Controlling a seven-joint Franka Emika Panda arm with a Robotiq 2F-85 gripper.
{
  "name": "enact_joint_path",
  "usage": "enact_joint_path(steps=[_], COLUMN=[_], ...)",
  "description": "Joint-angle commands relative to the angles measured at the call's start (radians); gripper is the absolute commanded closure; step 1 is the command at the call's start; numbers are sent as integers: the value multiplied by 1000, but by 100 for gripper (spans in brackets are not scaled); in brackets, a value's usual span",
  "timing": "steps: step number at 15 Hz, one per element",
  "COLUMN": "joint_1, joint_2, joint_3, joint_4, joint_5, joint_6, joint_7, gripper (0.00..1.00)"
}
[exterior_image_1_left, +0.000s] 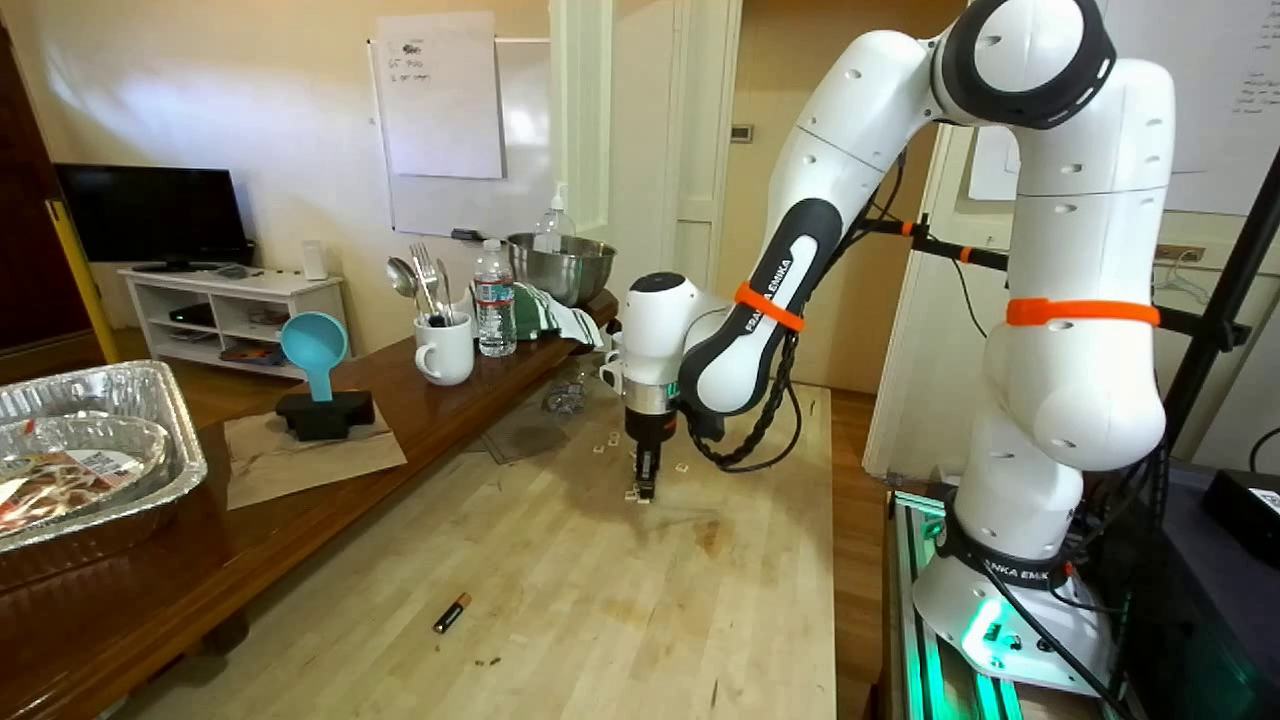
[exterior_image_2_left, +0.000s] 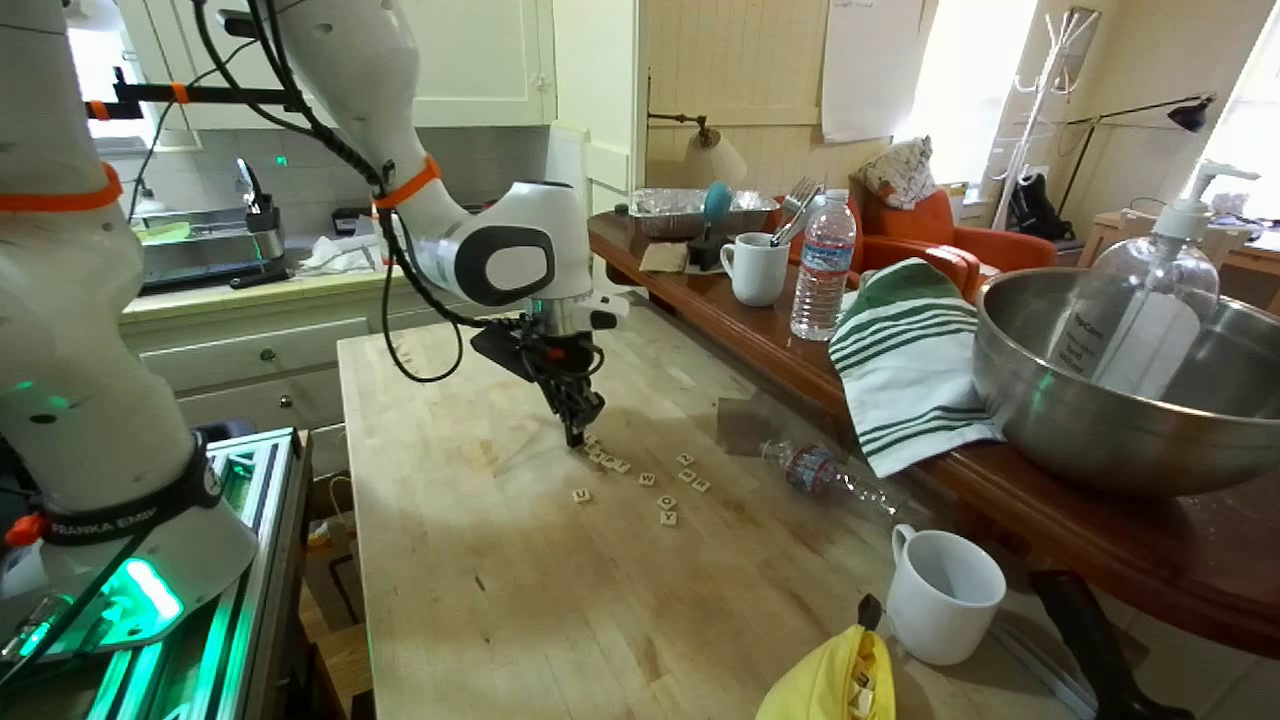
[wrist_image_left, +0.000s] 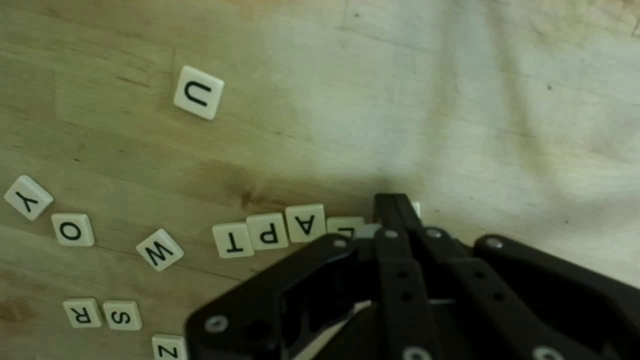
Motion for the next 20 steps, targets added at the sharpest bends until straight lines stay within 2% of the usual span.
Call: enact_joint_path(steps=[1,16,20], joint_1=[14,49,47], joint_2=[128,208,179], joint_3=[-5,-15,-7], joint_4=[39,145,132], joint_5=[-13,-3,18], joint_6=[75,115,47], joint_7=[40,108,82], gripper=[100,100,100])
